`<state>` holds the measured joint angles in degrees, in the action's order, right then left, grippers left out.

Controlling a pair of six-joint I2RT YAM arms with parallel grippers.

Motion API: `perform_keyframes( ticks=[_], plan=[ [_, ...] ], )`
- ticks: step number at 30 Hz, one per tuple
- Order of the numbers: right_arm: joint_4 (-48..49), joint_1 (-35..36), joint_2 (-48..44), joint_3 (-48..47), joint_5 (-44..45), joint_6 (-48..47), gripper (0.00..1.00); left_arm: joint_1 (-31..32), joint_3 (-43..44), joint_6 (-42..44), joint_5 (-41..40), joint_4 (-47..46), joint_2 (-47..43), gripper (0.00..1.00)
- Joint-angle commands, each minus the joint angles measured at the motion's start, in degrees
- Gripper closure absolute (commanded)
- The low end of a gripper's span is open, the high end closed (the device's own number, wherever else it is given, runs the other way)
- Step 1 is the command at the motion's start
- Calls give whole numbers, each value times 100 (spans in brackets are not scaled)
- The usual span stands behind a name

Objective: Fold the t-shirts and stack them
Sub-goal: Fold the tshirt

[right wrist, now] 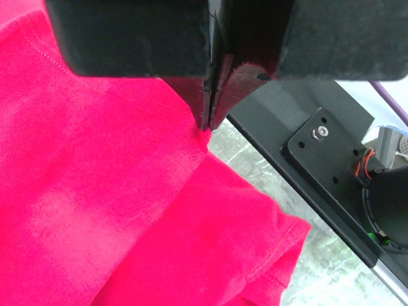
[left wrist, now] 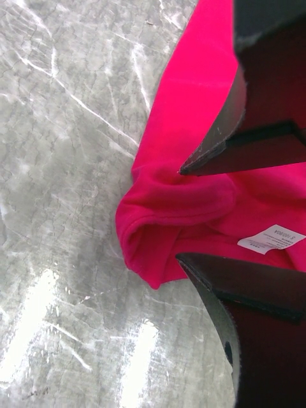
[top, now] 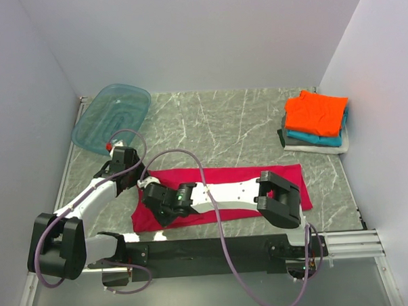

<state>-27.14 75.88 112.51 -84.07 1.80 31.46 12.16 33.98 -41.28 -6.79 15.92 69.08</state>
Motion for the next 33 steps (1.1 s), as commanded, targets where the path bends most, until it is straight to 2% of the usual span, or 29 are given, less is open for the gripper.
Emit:
perform_keyframes(
  ticks=[1, 3, 4, 7, 11, 16, 23, 27, 33],
  plan=[
    [-55, -3, -36, -118, -92, 9, 100, -30, 13, -47, -165, 25, -158, 43],
    [-11, 15, -123, -5, -101, 26, 100, -21, 4, -56, -209, 16, -140, 42],
    [6, 6, -237, 31, -119, 53, 89, -30, 4, -47, -226, 16, -114, 42],
    [-151, -64, -448, 75, 249, 70, 63, -30, 13, -73, -349, 16, -53, 42],
    [-205, -494, -1106, 452, 549, 53, 52, -39, -49, -100, -525, -19, -61, 44],
    [-160, -1451, -1679, 1234, 899, -96, 51, -91, -84, -117, -561, -81, -88, 47],
    [-275, -3672, -2408, 2394, 1305, -219, 51, -126, -189, -100, -482, -230, 88, 48],
    [-12, -4588, -2777, 3097, 1156, -447, 51, -153, -216, -82, -376, -379, 298, 50],
    [68, -5039, -2717, 3388, 1015, -554, 51, -197, 3, -38, -297, -529, 703, 48]
  ],
)
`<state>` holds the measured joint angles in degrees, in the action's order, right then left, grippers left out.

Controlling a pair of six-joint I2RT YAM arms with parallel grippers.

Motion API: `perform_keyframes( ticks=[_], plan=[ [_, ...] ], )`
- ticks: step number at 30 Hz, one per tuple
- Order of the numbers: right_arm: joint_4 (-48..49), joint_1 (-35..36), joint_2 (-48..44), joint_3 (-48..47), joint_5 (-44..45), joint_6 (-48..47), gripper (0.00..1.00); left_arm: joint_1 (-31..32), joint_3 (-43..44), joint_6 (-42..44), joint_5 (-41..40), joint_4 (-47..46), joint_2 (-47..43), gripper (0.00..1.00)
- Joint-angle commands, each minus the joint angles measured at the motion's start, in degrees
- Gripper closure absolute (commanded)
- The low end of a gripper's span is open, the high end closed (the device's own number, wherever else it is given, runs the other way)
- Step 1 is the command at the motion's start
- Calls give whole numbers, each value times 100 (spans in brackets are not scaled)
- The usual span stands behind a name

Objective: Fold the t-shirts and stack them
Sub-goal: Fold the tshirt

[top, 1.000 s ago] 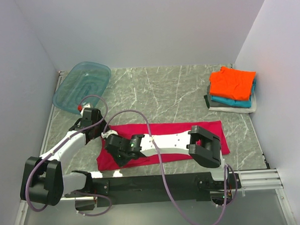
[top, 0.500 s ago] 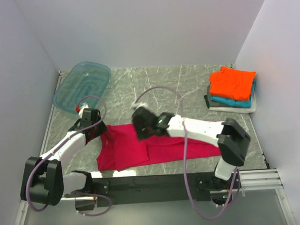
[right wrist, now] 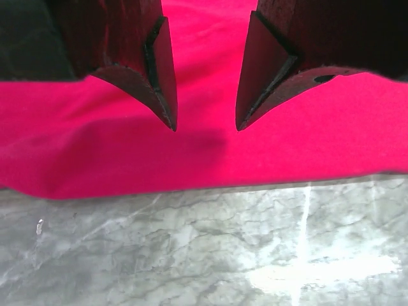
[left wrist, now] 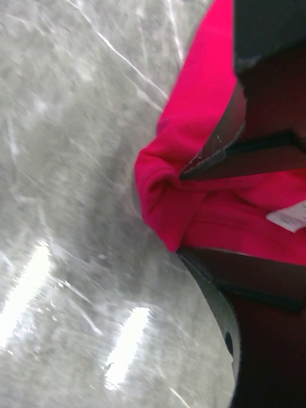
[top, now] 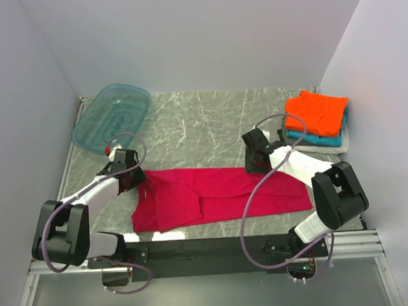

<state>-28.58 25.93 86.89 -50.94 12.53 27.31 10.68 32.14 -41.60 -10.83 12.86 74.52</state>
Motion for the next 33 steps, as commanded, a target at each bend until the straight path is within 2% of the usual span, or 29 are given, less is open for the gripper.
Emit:
perform_keyframes(
  ticks=[1, 11, 20, 26, 33],
  plan=[
    [256, -44, -103, 119, -110, -121, 51, -57, 240, -14, 142, -240, 316, 48],
    [169, -80, 442, 304, -401, 72, 52, -83, 1434, 126, 319, -188, 1643, 44],
    [-42, 43, -23, 725, -1147, 248, 52, -57, 3218, 276, 468, -47, 3085, 45],
    [-227, 456, -111, 726, -1534, 319, 52, 136, 4448, 390, 485, 58, 3964, 46],
    [-402, 1334, -14, 533, -1895, 608, 52, 584, 6073, 697, 451, 330, 4764, 46]
  ],
)
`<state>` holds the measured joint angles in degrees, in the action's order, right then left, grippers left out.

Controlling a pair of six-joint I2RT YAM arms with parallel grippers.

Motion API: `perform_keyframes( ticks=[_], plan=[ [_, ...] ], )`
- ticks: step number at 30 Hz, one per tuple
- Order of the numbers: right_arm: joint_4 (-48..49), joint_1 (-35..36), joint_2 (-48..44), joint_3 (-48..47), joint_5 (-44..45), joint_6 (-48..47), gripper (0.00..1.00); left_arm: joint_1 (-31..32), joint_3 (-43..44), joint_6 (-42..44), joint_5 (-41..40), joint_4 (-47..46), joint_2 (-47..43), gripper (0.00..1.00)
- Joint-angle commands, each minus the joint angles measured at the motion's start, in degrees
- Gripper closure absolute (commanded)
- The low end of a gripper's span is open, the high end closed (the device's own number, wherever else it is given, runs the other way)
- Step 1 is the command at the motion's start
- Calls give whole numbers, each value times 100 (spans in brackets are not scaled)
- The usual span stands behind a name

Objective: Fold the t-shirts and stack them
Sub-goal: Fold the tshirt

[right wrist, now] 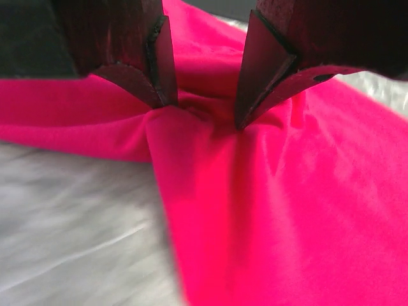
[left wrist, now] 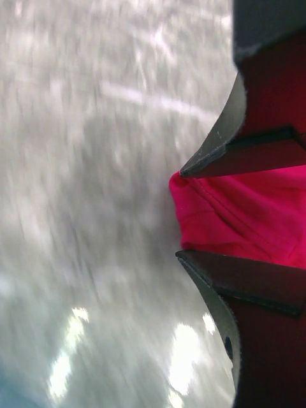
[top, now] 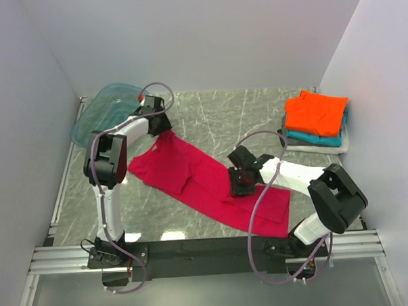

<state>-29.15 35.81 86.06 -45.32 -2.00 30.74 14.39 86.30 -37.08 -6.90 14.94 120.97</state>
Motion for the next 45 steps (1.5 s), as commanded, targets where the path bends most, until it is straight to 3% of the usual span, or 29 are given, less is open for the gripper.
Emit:
perform_keyframes(
  ticks=[1, 5, 10, 13, 20, 27, 36, 45],
  plan=[
    [-398, 530, 51, -151, -407, 292, 52, 257, 825, 289, 13, 184, 146, 45],
    [-864, 620, -203, -661, 84, 345, 52, 310, 1519, 324, -118, 404, 68, 43],
    [-1462, 497, -450, -1556, 911, -67, 50, 310, 1557, 430, -715, 624, -634, 40],
    [-1331, 199, -319, -1848, 965, -463, 50, 310, 1013, 325, -761, 730, -1302, 40],
    [-417, -329, 541, -2138, 411, -1508, 50, 353, -1884, -176, 82, 247, -2858, 38],
    [233, -540, 1149, -2332, -19, -1940, 51, 731, -3215, -449, 276, 238, -3588, 38],
    [444, -716, 1800, -2569, -731, -2063, 51, 890, -4095, -739, 540, -79, -3476, 38],
    [498, -716, 2204, -2561, -1030, -2037, 52, 881, -3656, -669, 646, -281, -2483, 38]
  ],
)
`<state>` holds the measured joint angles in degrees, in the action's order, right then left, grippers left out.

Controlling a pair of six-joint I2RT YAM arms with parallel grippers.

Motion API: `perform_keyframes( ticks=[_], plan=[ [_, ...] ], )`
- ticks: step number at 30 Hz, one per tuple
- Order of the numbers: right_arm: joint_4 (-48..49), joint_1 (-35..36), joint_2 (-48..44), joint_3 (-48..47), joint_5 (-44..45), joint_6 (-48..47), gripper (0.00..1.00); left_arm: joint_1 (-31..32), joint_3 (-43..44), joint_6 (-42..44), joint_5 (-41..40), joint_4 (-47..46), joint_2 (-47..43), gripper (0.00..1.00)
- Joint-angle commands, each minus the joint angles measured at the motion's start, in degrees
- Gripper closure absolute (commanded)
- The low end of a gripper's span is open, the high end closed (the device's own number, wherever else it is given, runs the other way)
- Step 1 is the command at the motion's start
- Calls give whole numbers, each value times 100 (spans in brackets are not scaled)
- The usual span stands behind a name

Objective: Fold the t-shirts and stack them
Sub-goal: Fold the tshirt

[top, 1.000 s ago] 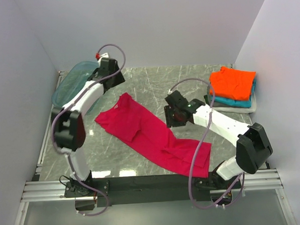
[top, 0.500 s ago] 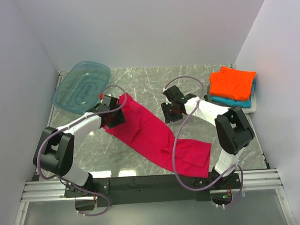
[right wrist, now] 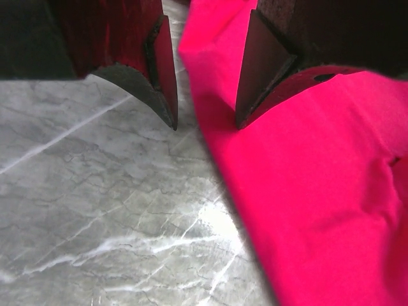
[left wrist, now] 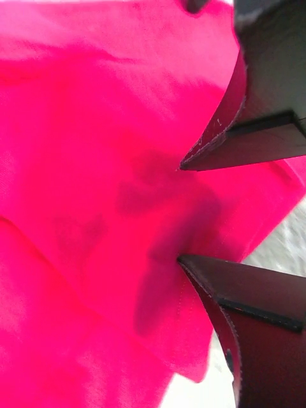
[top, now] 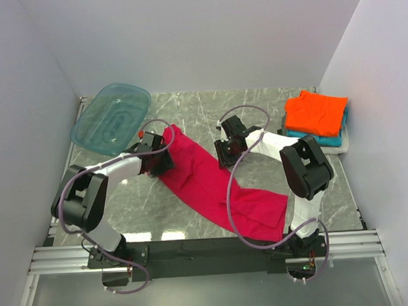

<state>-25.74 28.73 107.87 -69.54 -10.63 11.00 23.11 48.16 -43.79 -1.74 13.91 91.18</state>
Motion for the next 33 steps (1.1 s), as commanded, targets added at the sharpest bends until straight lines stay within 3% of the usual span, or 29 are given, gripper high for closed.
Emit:
perform_keyframes(
  ticks=[1, 9, 16, 19, 25, 33],
  plan=[
    [157, -8, 14, -113, -141, -55, 52, 9, 237, 46, 130, -170, 602, 38],
    [-18, 1, -56, -77, 201, 103, 53, 9, 1888, 424, 191, 313, 2050, 38],
    [-458, -95, 93, -385, 694, 349, 84, 0, 4065, 792, 227, 1069, 3370, 38],
    [-529, -253, 146, -455, 712, 534, 89, 0, 5128, 916, 235, 1491, 4029, 38],
    [-617, -535, 374, -824, 756, 701, 91, -79, 6914, 1022, 349, 2027, 5146, 37],
    [-836, -843, 1051, -1719, 712, 684, 91, -351, 7646, 1030, 806, 1545, 5569, 32]
  ],
)
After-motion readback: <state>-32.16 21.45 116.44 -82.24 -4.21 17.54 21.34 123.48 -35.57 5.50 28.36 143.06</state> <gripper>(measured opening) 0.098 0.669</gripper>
